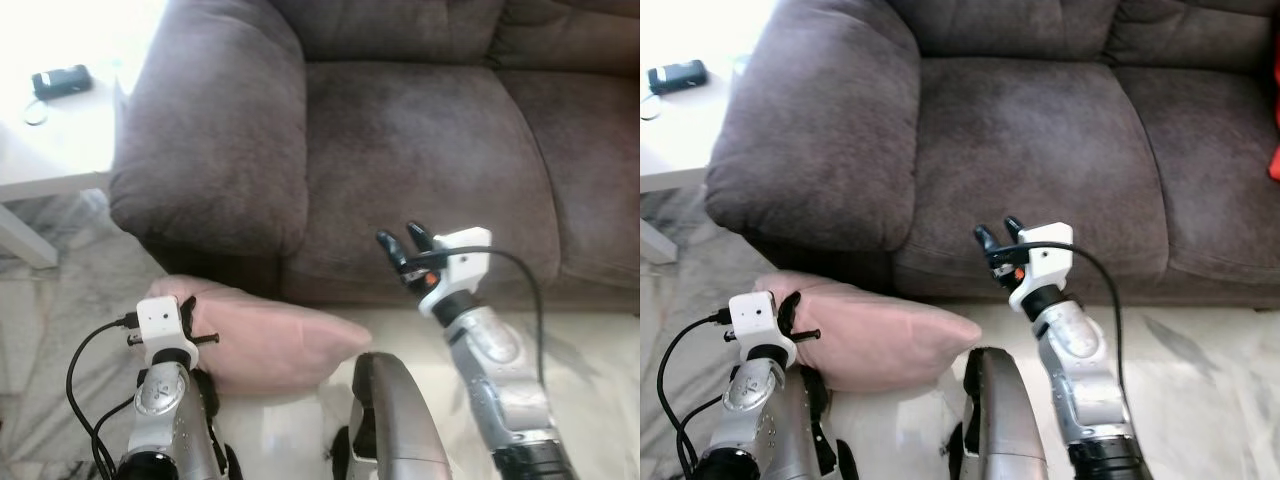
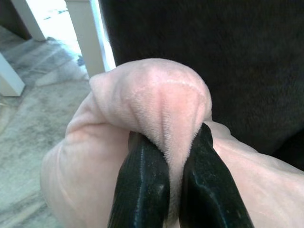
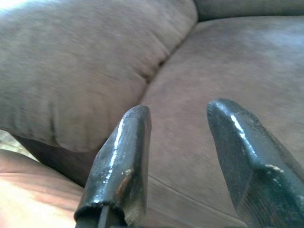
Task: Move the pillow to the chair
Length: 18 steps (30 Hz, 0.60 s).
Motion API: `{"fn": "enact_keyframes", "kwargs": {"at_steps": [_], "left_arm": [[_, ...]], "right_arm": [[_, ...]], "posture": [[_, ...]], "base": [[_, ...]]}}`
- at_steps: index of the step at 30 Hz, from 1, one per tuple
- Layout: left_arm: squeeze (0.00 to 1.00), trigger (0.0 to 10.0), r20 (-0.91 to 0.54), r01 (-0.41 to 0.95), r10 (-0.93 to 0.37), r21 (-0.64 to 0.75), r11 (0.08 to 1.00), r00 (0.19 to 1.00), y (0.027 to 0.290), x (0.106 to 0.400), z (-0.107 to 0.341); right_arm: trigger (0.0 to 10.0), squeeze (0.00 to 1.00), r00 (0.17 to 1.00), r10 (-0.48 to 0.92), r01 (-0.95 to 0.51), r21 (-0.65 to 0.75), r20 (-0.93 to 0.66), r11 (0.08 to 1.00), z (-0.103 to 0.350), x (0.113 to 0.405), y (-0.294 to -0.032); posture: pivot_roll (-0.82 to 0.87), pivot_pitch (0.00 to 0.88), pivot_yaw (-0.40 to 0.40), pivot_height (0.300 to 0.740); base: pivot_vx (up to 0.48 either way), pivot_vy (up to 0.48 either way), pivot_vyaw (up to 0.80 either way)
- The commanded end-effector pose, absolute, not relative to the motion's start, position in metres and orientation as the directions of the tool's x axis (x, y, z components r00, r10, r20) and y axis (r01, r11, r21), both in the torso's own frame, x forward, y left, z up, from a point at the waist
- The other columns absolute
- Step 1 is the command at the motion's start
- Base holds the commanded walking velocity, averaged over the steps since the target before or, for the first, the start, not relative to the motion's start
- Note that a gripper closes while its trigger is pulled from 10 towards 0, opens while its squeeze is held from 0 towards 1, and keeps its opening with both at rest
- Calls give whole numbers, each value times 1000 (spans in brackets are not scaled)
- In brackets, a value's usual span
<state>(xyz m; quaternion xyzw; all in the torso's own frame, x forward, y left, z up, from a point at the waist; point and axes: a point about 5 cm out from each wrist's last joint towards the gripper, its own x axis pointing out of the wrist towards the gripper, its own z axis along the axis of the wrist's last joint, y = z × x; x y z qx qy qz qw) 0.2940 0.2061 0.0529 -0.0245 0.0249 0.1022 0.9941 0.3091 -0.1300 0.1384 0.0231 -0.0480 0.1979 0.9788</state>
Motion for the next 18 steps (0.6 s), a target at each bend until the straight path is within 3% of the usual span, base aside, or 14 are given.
{"fn": "enact_keyframes", "kwargs": {"at_steps": [1,13,18], "left_arm": [[0,10000,76,-230,233,-52,972,970,215,299,79],[0,10000,118,-215,221,-65,974,968,213,300,93],[0,10000,123,-213,219,-62,975,968,212,301,94]], "right_arm": [[10000,0,921,377,-380,21,97,925,134,309,-131],[10000,0,925,363,-367,22,116,930,130,323,-127],[10000,0,924,362,-367,21,124,930,130,327,-126]], "posture": [[-14,63,-34,526],[16,43,-28,526],[17,42,-29,526]], "base": [[0,0,0],[0,0,0],[-240,0,0]]}}
